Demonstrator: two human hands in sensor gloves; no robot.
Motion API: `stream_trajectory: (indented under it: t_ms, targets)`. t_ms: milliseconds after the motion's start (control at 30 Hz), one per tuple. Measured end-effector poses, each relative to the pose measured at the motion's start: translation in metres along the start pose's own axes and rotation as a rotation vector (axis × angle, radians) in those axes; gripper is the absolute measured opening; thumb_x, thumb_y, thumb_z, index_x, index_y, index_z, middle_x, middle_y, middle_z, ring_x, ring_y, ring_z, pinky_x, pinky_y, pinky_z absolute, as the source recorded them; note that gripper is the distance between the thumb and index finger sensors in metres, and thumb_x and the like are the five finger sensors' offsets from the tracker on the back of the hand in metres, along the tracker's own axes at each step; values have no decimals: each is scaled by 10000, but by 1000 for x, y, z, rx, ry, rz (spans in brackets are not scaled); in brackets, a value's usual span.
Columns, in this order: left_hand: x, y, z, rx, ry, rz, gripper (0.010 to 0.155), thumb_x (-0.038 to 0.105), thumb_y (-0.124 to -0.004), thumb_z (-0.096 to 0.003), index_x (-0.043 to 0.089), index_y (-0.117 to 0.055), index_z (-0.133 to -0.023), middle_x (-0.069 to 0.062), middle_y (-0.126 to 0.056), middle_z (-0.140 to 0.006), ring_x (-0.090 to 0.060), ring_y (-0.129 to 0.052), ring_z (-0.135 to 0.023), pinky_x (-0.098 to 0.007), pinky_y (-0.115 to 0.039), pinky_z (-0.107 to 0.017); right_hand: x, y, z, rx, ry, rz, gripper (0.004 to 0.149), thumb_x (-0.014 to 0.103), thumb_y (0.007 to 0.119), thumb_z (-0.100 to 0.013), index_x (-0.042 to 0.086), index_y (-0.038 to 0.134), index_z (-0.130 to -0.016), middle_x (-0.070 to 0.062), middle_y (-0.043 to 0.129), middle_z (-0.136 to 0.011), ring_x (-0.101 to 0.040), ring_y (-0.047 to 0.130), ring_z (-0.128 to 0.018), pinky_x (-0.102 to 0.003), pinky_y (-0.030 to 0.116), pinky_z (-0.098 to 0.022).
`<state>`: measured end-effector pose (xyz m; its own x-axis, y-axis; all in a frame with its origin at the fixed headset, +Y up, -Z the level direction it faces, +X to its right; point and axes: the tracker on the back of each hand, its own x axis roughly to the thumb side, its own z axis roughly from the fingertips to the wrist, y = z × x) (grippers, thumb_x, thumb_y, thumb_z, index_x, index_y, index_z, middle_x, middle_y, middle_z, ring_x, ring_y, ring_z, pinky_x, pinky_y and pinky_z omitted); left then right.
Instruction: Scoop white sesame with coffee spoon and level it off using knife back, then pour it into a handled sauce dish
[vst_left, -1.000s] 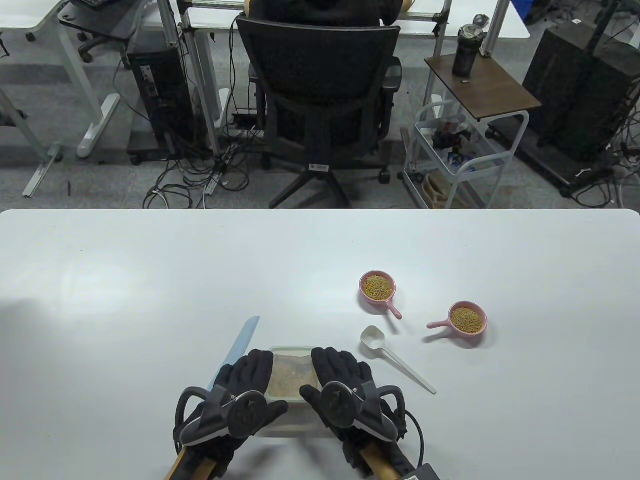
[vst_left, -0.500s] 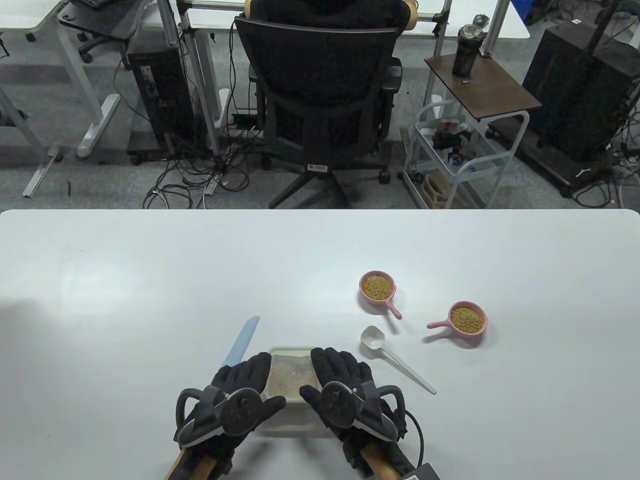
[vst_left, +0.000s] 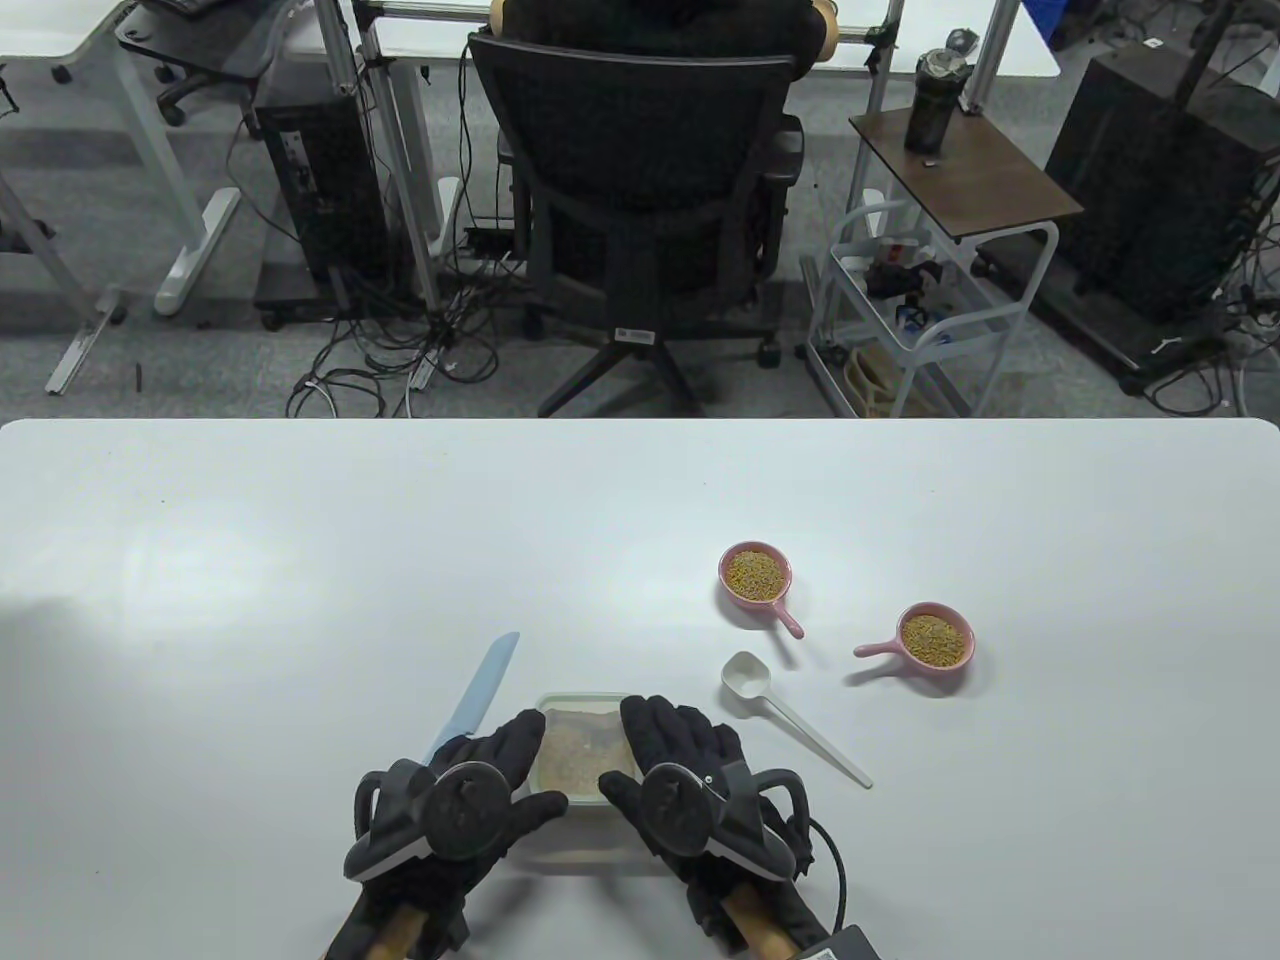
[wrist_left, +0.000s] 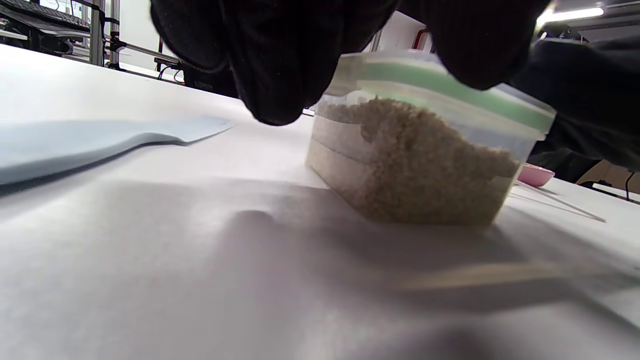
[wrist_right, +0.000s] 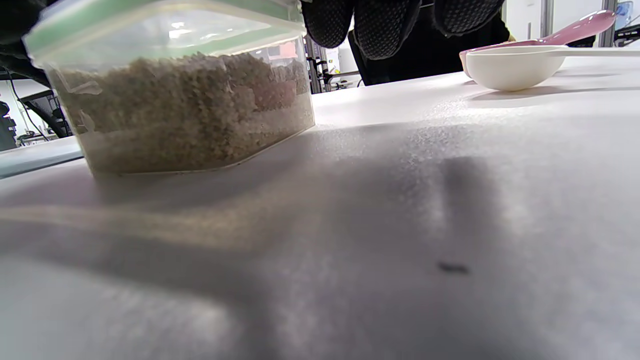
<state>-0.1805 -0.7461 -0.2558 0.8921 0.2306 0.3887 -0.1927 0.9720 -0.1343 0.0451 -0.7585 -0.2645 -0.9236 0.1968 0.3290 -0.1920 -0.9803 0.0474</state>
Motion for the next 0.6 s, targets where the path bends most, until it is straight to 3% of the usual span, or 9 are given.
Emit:
stream_trajectory:
  t_ms: [167,367,600]
  targets:
    - [2,-1,0,-8,0,-29,844,587,-692,-569,80,-438,-1195,-161,-702,-1179,-382,-841,-1045,-611,-596,-798,2,-4,2,21,69,22,866,630,489,-573,49,304,-1188,-256,473,-1201,-491,596,-1043,-672,537,-706]
    - [1,-1,0,-28,-2,-19,853,585,-702,-569,79,-424,-1196,-161,-690,-1187,-384,-828,-1055,-615,-588,-801,4,-7,3,65,157,8,793,635,502,-580,59,623,-1112,-224,771,-1054,-447,836,-864,-612,692,-626]
    - [7,-6,-1,-30,-15,-106,864,581,-706,-568,67,-407,-1194,-175,-676,-1189,-392,-819,-1060,-617,-584,-802,2,-5,2,87,150,-75,786,591,510,-590,-9,628,-1082,-228,825,-978,-410,887,-787,-591,716,-605]
